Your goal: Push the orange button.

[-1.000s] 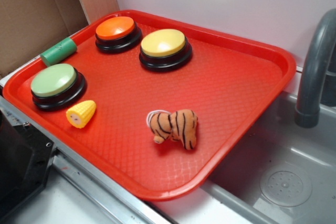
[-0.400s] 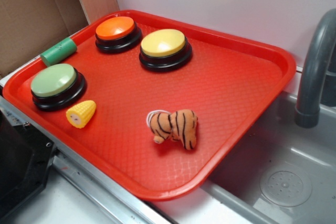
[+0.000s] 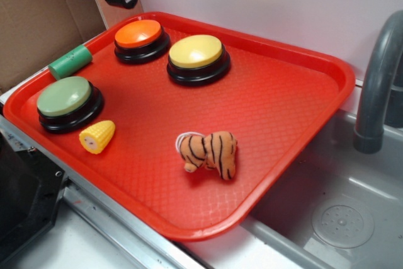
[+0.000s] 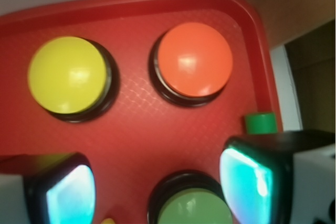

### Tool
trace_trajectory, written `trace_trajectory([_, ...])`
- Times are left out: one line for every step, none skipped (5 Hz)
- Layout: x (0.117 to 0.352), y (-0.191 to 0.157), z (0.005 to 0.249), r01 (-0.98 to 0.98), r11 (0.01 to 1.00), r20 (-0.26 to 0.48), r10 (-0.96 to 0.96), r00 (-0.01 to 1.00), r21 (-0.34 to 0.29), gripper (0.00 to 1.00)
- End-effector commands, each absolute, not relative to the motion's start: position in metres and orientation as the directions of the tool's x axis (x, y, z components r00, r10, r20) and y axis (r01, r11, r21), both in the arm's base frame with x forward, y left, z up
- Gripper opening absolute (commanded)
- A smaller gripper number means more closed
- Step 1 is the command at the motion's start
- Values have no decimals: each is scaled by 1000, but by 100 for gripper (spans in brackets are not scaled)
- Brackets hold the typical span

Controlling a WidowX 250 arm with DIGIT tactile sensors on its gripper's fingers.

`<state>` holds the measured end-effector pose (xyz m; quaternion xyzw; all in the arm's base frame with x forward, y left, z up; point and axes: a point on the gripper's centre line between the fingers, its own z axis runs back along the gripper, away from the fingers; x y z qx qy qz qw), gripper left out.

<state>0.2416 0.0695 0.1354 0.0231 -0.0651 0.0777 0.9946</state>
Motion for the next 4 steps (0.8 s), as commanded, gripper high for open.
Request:
trace_trajectory([251, 74, 155, -161, 986, 198, 150, 969, 41, 100])
trace_trajectory([295, 108, 123, -295, 952, 219, 272, 937, 79, 100])
trace_trajectory([323, 123, 109, -330, 939, 198, 307, 931, 99, 100])
trace_trajectory([321, 128, 90, -351, 929, 184, 326, 927, 120, 100])
